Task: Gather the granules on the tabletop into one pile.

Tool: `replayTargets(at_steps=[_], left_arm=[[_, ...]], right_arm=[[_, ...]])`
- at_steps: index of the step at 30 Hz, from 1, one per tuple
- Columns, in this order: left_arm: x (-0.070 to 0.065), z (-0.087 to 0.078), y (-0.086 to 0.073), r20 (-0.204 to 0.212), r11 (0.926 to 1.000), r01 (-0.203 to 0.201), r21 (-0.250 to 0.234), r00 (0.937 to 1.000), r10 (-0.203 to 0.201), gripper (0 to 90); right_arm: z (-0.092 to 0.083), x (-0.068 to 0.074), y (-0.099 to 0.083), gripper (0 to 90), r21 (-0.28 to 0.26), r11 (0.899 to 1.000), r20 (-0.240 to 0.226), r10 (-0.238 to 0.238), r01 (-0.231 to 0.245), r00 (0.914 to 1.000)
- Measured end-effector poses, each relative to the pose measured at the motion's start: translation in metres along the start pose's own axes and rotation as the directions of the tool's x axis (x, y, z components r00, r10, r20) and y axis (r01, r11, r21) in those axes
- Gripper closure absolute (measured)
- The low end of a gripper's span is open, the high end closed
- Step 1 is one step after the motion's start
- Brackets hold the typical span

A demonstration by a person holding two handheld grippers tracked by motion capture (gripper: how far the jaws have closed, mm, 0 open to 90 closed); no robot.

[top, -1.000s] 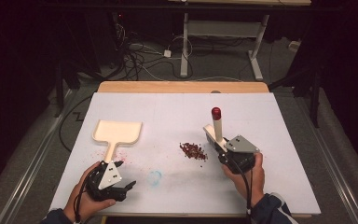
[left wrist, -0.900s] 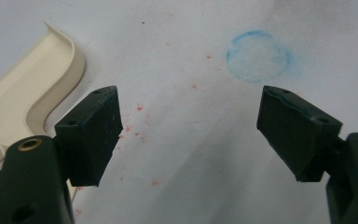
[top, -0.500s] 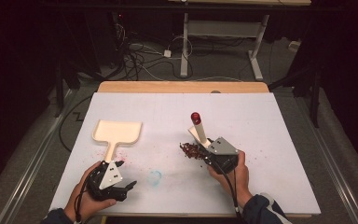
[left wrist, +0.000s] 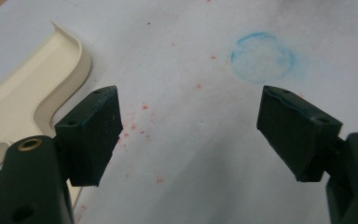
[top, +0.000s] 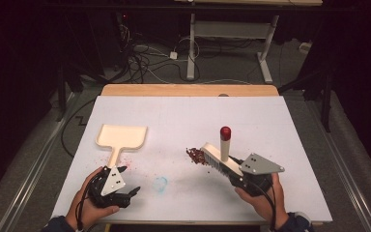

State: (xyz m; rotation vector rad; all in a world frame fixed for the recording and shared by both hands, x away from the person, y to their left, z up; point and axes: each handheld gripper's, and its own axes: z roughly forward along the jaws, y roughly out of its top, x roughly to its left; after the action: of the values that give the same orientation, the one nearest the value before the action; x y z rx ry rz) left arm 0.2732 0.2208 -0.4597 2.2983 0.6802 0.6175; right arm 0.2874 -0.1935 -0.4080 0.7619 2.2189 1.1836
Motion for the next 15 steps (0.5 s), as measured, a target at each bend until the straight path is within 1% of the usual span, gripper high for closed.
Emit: replayTargets(at_steps=[1,2,4,5,7,10,11,12,14,15], left_arm=[[0.0,0.0,0.0,0.0,1.0,-0.004,0.003,1.0,0.004,21.6],[0.0,0.0,0.0,0.0,1.0,-0.003,0.002,1.0,0.003,21.6],[-0.001,0.001,0.001,0.002,1.0,-0.006,0.003,1.0,0.006,21.5],[-0.001,0.001,0.001,0.001,1.0,-0.008,0.004,1.0,0.008,21.5],[-0.001,0.002,0.002,0.003,0.9999,-0.01,0.005,0.9999,0.01,21.6],[-0.002,0.003,0.003,0.007,0.9998,-0.017,0.007,0.9998,0.017,21.6],[-0.002,0.004,0.003,0.009,0.9998,-0.017,0.007,0.9998,0.017,21.6],[-0.002,0.004,0.003,0.01,0.9998,-0.018,0.009,0.9998,0.018,21.6],[-0.001,0.005,0.004,0.014,0.9999,-0.013,0.007,0.9998,0.012,21.6],[-0.001,0.006,0.004,0.016,0.9999,-0.013,0.005,0.9998,0.013,21.6]], right_arm=[[-0.005,0.001,-0.004,67.7,0.008,1.0,-0.023,-0.002,0.003,0.9997],[-0.01,0.002,-0.009,67.8,0.016,1.0,-0.042,0.005,-0.004,0.9991],[-0.015,0.003,-0.017,67.7,0.03,1.0,-0.081,0.008,-0.006,0.9967],[-0.016,0.004,-0.021,67.8,0.044,0.999,-0.09,0.015,-0.011,0.9958],[-0.013,0.005,-0.025,67.7,0.06,0.998,-0.093,0.014,-0.008,0.9956],[-0.005,0.001,-0.026,67.8,0.061,0.998,-0.078,0.015,-0.011,0.9969],[-0.002,0.0,-0.026,67.8,0.062,0.998,-0.063,0.01,-0.006,0.9979],[0.001,-0.003,-0.025,67.8,0.063,0.998,-0.046,0.016,-0.013,0.9988],[0.006,-0.008,-0.023,67.8,0.061,0.998,-0.044,0.032,-0.029,0.9985],[0.009,-0.011,-0.022,67.8,0.062,0.998,-0.032,0.034,-0.032,0.9989]])
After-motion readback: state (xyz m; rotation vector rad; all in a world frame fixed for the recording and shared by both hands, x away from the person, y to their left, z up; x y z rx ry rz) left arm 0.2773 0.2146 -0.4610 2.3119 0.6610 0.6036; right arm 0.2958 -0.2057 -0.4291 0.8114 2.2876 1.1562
